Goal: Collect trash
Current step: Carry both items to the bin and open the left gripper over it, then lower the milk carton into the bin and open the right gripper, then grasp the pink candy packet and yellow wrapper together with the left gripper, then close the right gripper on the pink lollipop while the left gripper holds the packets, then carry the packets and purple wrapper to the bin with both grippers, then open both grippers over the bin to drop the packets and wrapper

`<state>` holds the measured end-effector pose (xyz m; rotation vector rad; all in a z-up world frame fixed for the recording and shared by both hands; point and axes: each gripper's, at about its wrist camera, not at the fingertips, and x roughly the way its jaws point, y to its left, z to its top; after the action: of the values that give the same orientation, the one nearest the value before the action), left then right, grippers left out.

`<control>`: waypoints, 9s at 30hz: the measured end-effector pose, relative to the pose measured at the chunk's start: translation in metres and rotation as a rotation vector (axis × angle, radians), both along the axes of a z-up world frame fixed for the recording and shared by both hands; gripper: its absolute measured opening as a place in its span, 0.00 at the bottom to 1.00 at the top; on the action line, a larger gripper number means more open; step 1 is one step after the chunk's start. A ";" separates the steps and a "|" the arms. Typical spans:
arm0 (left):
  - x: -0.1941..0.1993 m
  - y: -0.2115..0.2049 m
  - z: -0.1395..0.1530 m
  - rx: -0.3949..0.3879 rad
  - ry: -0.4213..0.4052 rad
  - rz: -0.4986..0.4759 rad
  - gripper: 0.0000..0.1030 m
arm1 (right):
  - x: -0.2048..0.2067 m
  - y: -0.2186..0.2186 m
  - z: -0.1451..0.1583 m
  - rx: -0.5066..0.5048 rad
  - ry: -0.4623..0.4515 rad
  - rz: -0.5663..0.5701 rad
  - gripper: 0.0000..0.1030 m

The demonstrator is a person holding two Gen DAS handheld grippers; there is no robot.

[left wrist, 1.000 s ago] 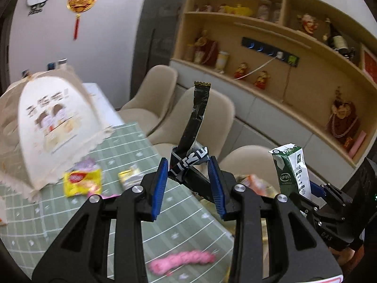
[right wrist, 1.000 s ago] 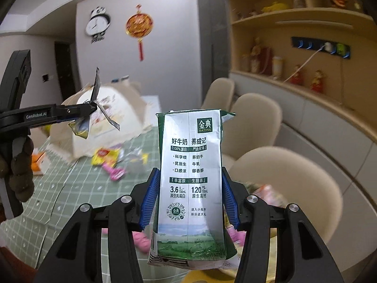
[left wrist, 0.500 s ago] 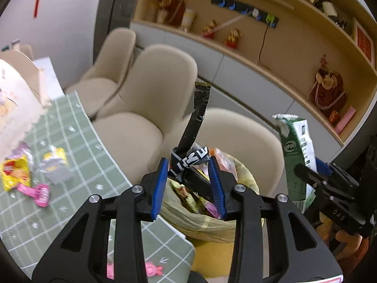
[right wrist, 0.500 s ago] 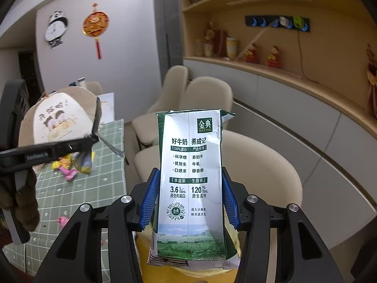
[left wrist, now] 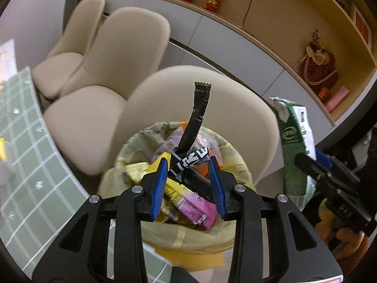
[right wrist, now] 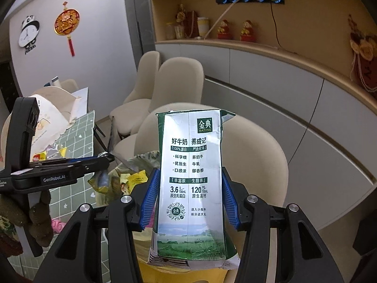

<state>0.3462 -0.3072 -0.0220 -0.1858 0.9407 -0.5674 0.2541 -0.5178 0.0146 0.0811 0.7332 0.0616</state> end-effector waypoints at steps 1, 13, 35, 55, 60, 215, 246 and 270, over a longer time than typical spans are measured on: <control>0.004 -0.003 -0.005 -0.009 0.008 -0.010 0.33 | 0.002 -0.001 -0.002 0.000 0.003 -0.002 0.46; 0.019 0.008 -0.033 -0.029 0.090 -0.004 0.49 | 0.019 0.001 -0.012 0.000 0.032 -0.001 0.46; -0.126 0.204 0.006 0.029 0.076 0.515 0.54 | 0.086 0.085 -0.101 -0.067 0.285 0.161 0.46; -0.191 0.336 0.038 -0.055 -0.030 0.590 0.58 | -0.007 0.176 0.029 -0.154 -0.015 0.263 0.54; -0.186 0.370 0.043 -0.061 -0.093 0.589 0.58 | -0.016 0.231 0.053 -0.161 -0.075 0.311 0.54; -0.166 0.242 0.111 0.309 -0.268 0.493 0.03 | -0.043 0.171 0.050 0.124 -0.084 0.328 0.03; 0.000 -0.008 -0.028 0.224 0.052 0.018 0.25 | 0.008 -0.017 -0.003 0.082 0.020 0.013 0.03; -0.105 0.242 -0.015 0.146 0.140 0.573 0.44 | 0.038 0.070 -0.065 0.021 0.187 0.138 0.14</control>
<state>0.2411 -0.0656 -0.0374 -0.3520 1.0043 0.0436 0.2924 -0.4482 -0.0505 0.0570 0.9248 0.1958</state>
